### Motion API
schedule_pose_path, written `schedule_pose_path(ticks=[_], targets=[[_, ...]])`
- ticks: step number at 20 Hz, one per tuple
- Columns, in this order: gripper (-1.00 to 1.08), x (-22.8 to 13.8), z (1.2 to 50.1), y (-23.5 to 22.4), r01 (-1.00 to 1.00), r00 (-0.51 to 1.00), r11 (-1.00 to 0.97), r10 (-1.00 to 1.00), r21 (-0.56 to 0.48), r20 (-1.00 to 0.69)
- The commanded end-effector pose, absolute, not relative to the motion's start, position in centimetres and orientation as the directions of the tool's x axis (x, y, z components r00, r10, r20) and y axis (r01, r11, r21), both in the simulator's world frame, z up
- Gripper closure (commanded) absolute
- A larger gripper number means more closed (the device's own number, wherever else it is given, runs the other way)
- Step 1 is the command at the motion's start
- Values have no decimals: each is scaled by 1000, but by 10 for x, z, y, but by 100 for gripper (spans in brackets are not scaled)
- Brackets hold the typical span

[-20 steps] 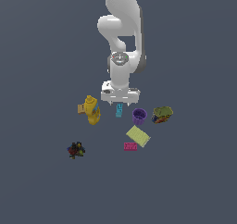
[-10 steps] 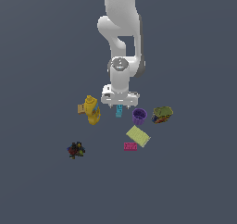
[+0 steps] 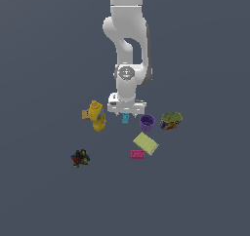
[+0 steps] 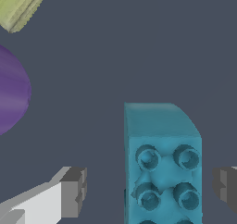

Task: Pick up a designated object from a clutter of objects.

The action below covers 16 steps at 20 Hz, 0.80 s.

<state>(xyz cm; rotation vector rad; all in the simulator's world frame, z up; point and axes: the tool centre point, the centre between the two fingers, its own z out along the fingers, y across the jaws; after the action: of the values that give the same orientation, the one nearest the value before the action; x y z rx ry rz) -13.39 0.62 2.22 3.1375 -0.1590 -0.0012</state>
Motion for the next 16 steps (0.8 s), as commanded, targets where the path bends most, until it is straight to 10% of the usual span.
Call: schedule_pose_path(ticks=[1,3,4,16], targets=[[-92,-133,21,6,-101,995,-995,-101,0,0],[-92,-133,22,6,-101,995,-995,-101,0,0],[108,-133,22,6,-101,995,-995,-101,0,0],[108,-133,23,6,-101,995,-995,-101,0,0]])
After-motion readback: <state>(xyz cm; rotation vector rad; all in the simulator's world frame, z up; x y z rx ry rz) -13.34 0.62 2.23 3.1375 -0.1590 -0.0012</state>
